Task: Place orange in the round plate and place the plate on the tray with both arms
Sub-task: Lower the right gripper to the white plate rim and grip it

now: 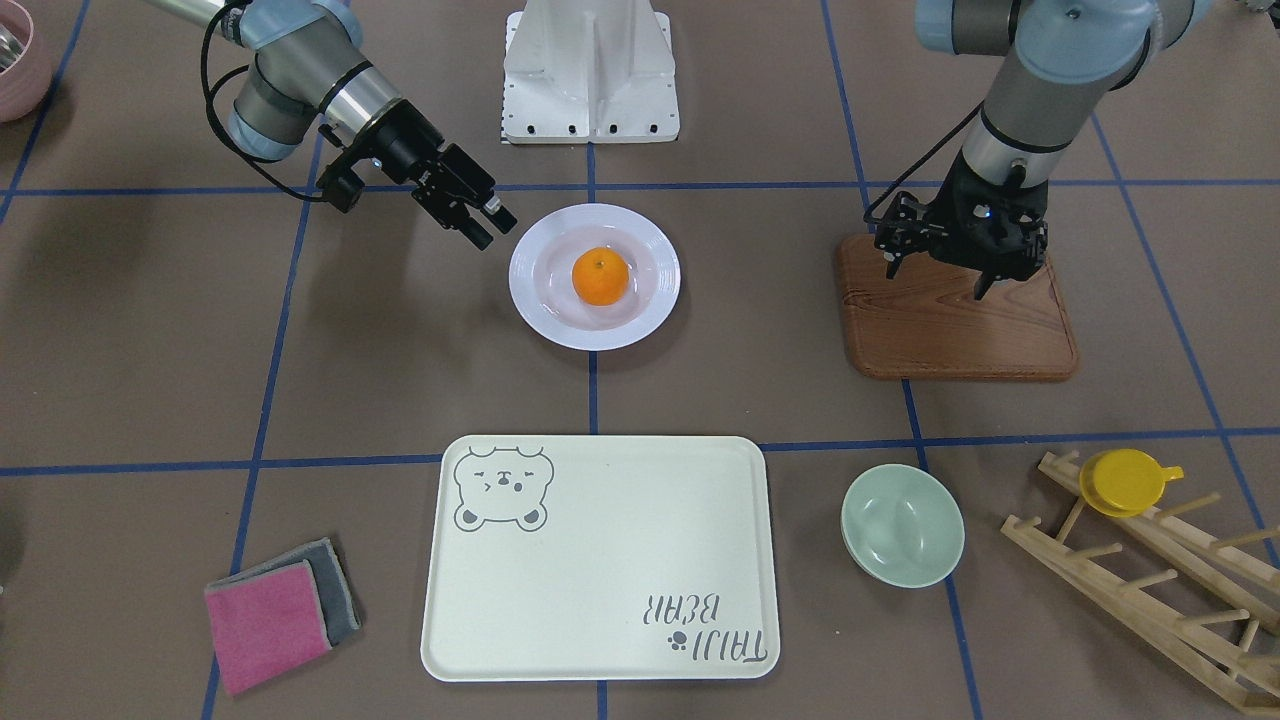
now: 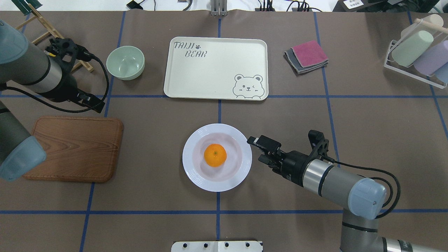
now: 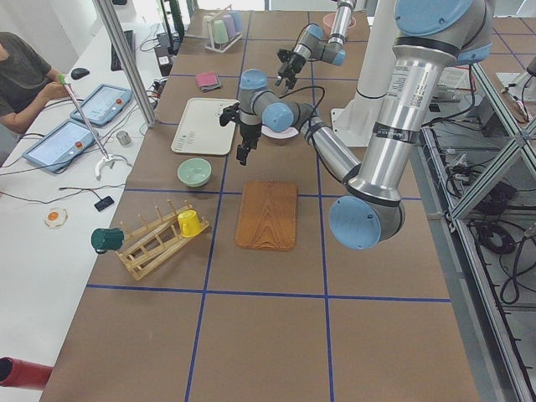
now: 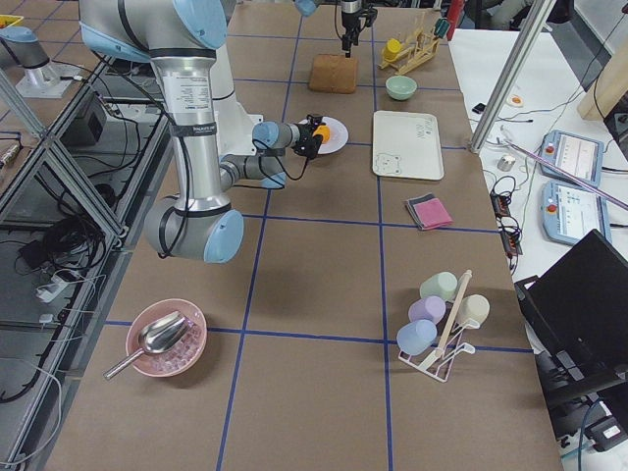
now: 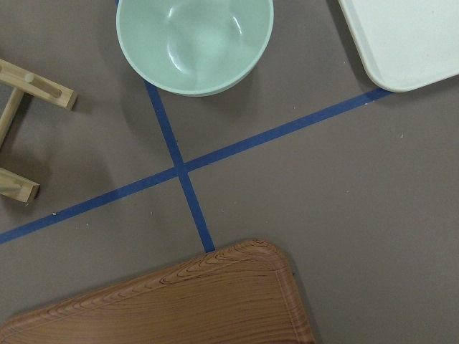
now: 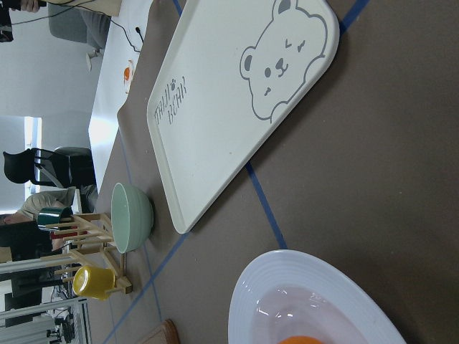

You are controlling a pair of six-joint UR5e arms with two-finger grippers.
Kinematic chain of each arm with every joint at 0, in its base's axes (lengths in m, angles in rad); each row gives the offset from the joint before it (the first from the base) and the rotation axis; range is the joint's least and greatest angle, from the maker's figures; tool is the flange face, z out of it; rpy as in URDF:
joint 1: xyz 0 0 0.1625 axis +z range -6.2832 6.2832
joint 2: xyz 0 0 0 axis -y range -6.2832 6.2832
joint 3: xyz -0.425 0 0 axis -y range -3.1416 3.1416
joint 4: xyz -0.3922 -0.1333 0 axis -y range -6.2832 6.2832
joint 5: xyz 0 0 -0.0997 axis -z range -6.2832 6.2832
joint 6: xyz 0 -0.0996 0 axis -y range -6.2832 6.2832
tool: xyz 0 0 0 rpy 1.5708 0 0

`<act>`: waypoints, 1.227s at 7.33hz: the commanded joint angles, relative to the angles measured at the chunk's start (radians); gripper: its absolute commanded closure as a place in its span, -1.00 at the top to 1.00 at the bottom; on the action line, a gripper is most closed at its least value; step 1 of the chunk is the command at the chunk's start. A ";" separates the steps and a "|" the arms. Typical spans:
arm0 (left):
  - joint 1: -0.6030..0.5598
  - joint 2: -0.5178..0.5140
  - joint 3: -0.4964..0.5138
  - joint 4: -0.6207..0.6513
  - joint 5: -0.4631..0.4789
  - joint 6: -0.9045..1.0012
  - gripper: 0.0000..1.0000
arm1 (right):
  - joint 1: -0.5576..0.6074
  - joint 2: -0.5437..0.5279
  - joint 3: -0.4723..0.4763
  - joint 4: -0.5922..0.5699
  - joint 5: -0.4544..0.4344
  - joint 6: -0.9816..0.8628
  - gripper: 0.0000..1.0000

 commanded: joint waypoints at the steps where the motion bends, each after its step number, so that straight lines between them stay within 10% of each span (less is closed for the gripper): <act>1: 0.002 -0.002 -0.002 0.000 0.000 -0.004 0.99 | -0.033 0.003 -0.029 0.002 -0.083 0.008 1.00; 4: 0.005 -0.009 0.001 0.001 0.000 -0.022 0.99 | -0.077 -0.023 -0.187 0.306 -0.160 -0.025 1.00; 9: 0.006 -0.011 0.000 0.001 0.000 -0.025 0.99 | -0.032 0.034 -0.187 0.180 -0.064 -0.059 0.99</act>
